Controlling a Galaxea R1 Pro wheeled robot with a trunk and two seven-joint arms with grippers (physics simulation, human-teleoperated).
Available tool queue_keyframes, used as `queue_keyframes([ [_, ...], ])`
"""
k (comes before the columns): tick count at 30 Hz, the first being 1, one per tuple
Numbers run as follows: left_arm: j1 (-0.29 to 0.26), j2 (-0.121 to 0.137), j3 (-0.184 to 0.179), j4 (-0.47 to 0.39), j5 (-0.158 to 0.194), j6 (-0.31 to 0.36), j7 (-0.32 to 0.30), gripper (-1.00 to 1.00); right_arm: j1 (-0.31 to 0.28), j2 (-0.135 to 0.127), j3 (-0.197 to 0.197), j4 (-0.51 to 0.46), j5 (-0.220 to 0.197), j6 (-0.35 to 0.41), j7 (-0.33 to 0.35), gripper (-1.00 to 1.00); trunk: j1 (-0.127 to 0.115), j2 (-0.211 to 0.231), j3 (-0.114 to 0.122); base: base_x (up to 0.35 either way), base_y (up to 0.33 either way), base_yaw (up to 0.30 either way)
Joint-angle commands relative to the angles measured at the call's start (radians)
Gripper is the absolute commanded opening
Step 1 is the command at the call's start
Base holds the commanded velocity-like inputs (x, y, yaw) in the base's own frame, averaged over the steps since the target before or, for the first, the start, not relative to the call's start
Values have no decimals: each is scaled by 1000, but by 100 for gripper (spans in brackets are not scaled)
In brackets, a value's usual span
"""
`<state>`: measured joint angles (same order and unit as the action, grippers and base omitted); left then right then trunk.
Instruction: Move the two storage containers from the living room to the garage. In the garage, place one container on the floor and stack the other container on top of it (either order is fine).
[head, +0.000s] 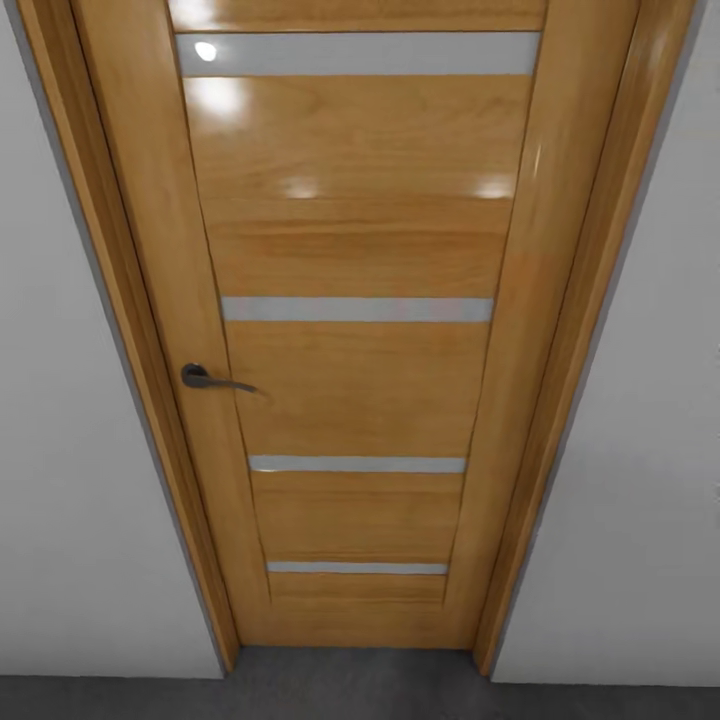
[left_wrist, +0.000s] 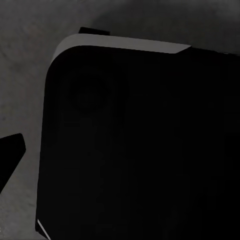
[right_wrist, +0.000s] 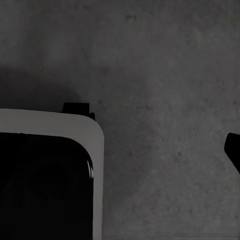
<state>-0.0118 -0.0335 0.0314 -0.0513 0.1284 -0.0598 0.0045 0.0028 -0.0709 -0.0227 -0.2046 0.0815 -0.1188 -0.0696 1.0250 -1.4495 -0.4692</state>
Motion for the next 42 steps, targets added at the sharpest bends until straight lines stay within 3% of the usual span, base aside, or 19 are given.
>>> queue_keyframes([
  [1,0,0,2,1,7,-3,0,100,0,0,-2,-1,8,-1,-3,100,0,0,-1,0,0,-56],
  [42,0,0,1,1,7,-2,0,100,0,-4,-2,-1,10,-3,-5,100,0,0,-1,28,0,-4],
])
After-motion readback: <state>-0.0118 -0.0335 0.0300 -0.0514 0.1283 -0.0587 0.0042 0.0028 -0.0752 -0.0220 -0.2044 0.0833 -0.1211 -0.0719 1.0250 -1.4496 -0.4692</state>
